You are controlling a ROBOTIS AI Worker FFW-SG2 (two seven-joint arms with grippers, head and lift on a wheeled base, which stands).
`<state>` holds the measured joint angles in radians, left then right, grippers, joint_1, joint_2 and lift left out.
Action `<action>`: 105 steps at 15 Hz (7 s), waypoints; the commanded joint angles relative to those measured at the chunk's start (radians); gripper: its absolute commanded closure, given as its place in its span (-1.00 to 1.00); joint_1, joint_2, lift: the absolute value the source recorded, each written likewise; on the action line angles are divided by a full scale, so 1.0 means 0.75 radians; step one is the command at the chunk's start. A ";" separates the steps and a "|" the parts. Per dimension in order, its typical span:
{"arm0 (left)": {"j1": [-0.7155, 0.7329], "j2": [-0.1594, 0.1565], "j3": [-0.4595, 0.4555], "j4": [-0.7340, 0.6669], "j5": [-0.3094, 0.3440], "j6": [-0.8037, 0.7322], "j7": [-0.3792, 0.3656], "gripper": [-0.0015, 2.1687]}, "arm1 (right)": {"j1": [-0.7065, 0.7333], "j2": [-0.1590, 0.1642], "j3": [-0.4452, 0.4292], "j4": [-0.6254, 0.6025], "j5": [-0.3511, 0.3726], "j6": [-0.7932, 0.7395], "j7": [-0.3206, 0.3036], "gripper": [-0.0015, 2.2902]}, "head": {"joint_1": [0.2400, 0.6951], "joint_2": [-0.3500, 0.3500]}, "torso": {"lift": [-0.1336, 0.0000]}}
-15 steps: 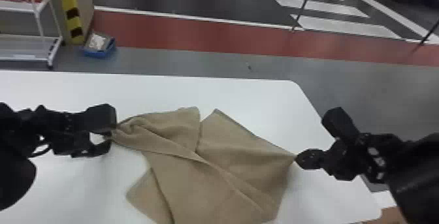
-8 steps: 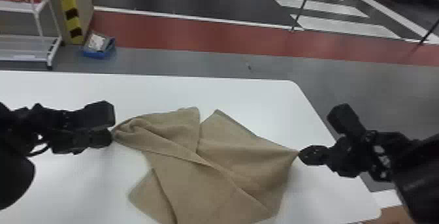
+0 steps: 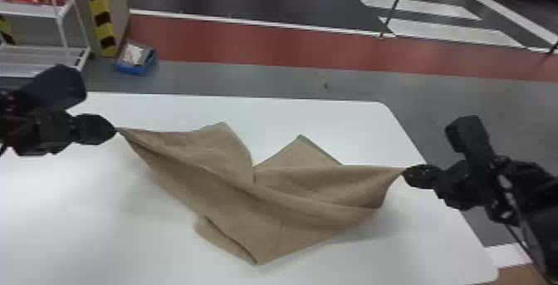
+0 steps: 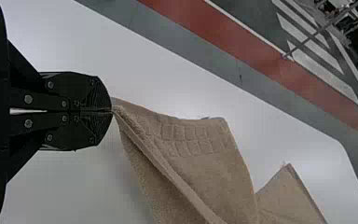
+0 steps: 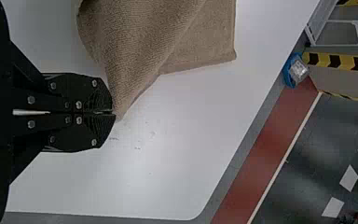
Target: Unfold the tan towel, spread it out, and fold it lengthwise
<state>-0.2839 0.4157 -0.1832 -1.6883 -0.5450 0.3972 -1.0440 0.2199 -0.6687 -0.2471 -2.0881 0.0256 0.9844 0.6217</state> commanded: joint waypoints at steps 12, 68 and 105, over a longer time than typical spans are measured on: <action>0.432 0.098 0.805 -0.254 0.209 -0.211 -0.093 0.30 | 0.030 0.039 -0.018 -0.049 -0.050 0.192 -0.089 0.16 | 1.00 -0.25 | -0.84; 0.728 -0.129 1.064 -0.625 0.279 -0.305 -0.111 0.30 | 0.053 0.178 -0.094 -0.353 -0.210 0.114 -0.107 0.10 | 1.00 0.18 | -0.84; 0.982 -0.211 0.948 -0.396 0.183 -0.702 0.155 0.31 | 0.343 0.249 -0.233 0.035 -0.343 -0.659 0.087 0.11 | 1.00 0.04 | -0.84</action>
<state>0.4735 0.2575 0.5253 -1.9606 -0.3971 -0.1552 -0.9204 0.5014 -0.4780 -0.4203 -2.0667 -0.2306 0.4658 0.6875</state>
